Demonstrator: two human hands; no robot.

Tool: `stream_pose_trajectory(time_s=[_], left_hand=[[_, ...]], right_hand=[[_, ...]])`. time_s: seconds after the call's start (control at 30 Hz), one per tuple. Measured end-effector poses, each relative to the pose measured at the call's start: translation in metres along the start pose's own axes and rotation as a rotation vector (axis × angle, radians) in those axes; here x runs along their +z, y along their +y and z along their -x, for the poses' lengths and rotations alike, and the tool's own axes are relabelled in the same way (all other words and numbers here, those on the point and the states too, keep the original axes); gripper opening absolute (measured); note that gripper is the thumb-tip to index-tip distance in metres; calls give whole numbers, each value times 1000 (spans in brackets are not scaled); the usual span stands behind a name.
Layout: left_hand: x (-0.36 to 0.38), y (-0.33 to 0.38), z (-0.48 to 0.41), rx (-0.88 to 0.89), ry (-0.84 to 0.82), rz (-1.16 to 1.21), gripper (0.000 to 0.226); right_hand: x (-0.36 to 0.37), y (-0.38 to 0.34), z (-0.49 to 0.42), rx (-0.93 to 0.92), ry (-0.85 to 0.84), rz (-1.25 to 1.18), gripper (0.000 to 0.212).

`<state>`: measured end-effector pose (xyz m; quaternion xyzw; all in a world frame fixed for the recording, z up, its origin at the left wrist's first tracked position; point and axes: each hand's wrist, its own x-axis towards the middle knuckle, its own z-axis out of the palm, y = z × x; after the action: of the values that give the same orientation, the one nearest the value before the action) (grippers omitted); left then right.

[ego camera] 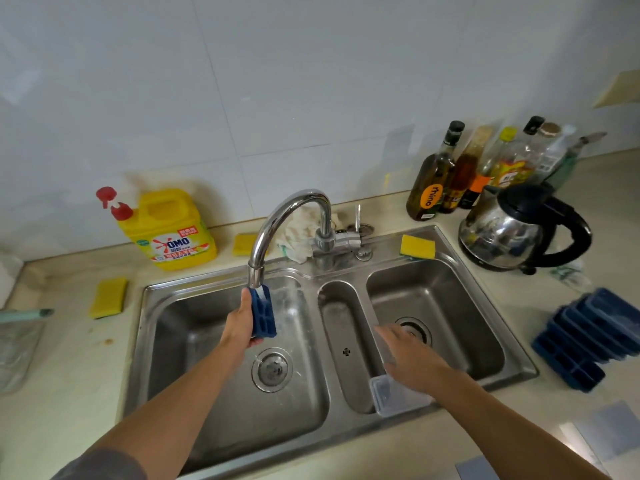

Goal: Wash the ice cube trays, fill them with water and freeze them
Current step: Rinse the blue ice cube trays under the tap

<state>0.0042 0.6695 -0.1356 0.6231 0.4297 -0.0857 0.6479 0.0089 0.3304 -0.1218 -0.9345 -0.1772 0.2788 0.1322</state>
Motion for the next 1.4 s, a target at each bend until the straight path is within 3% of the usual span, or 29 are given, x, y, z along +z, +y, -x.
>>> stream_pose_trajectory(time_s=[0.23, 0.43, 0.53, 0.7, 0.8, 0.97, 1.13, 1.23, 1.4], left_hand=[[-20, 8, 0, 34, -116, 7, 61], [-24, 10, -1, 31, -195, 66, 68], [-18, 11, -2, 27, -220, 148, 64], [-10, 11, -8, 67, -294, 276, 71], [-6, 10, -9, 122, -278, 259, 71], [-17, 11, -14, 177, -256, 168, 52], [-22, 9, -21, 52, -228, 196, 21], [-14, 12, -20, -6, -225, 262, 32], [-9, 11, -19, 12, -266, 204, 45]], right_hand=[[-20, -91, -57, -77, 124, -224, 62], [-13, -163, -89, -107, 58, -536, 65], [-16, -173, -101, 37, -16, -736, 57], [-11, -180, -115, 214, -347, -1241, 41], [-6, -185, -120, 247, -362, -1399, 34], [-7, -184, -125, 311, -218, -1295, 29], [-14, -185, -133, 319, -27, -1235, 24], [-11, -190, -135, 345, 36, -1309, 24], [-3, -196, -133, 291, 210, -1087, 32]])
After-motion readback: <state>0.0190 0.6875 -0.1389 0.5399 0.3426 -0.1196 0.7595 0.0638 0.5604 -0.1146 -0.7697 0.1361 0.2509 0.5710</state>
